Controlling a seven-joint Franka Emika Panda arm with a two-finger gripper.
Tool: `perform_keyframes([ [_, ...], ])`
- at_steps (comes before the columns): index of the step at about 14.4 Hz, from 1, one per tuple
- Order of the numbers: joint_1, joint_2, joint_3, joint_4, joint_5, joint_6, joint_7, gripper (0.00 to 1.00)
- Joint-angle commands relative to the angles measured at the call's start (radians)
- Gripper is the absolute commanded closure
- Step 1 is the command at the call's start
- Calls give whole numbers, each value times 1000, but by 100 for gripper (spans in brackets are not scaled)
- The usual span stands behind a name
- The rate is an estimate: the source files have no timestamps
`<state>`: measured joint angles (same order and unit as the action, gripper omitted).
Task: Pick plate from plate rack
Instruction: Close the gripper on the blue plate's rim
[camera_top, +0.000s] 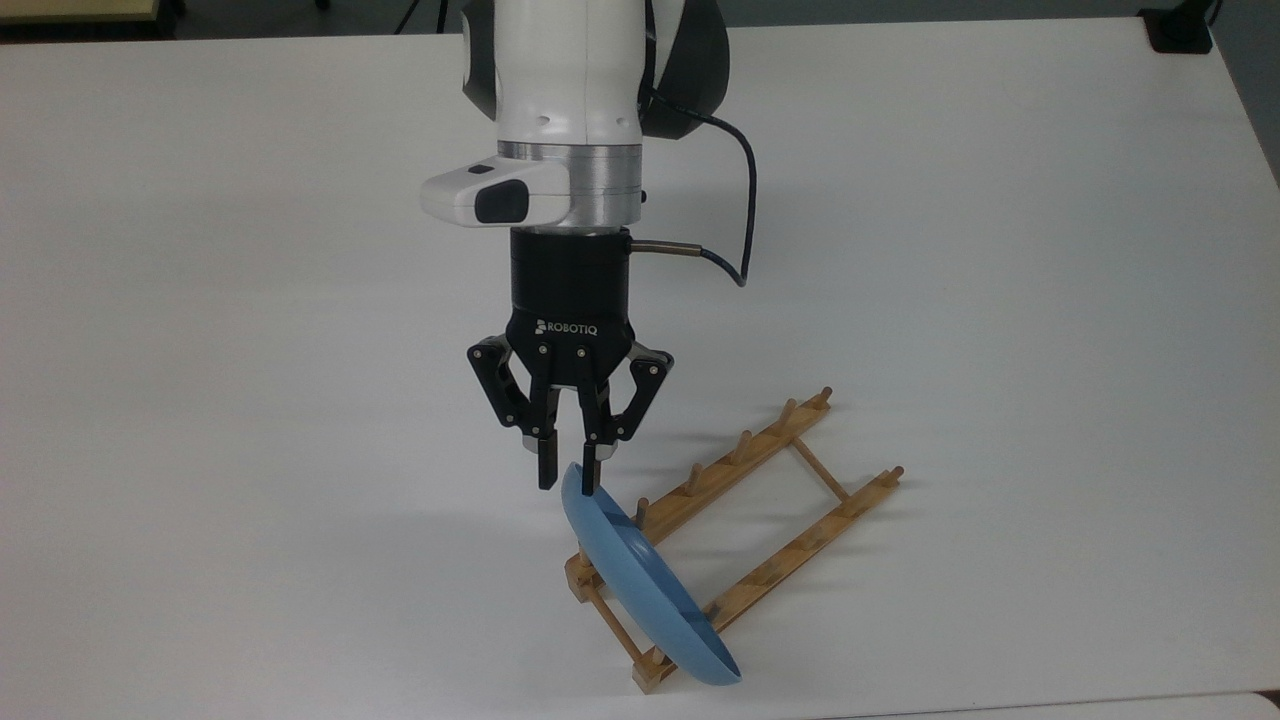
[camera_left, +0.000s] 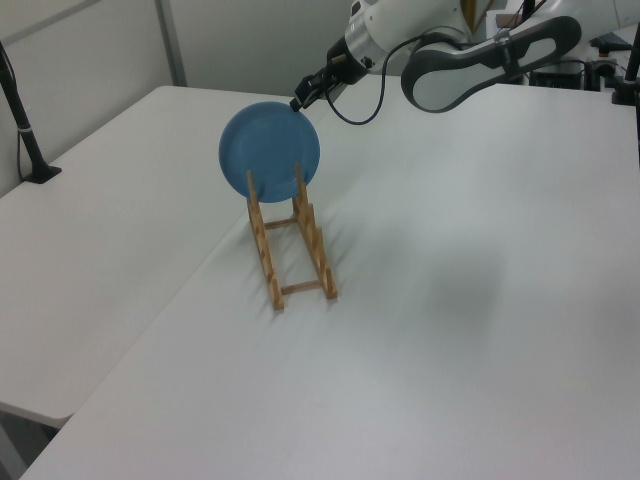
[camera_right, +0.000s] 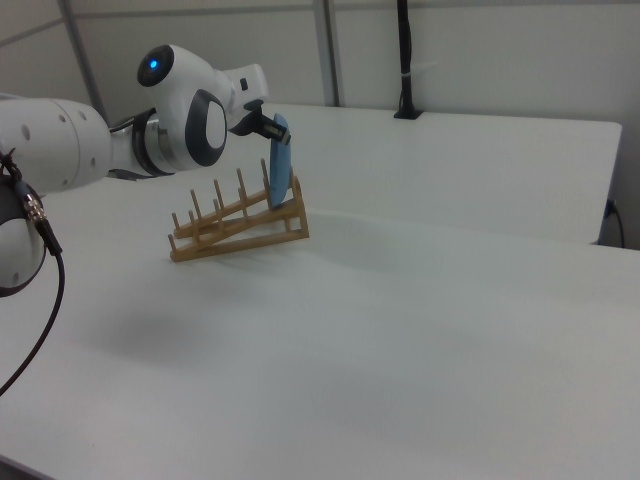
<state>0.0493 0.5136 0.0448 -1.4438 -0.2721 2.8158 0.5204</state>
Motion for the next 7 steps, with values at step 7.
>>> perform_keyframes([
  [7,23,42,-14,6,-245,7,32,76],
])
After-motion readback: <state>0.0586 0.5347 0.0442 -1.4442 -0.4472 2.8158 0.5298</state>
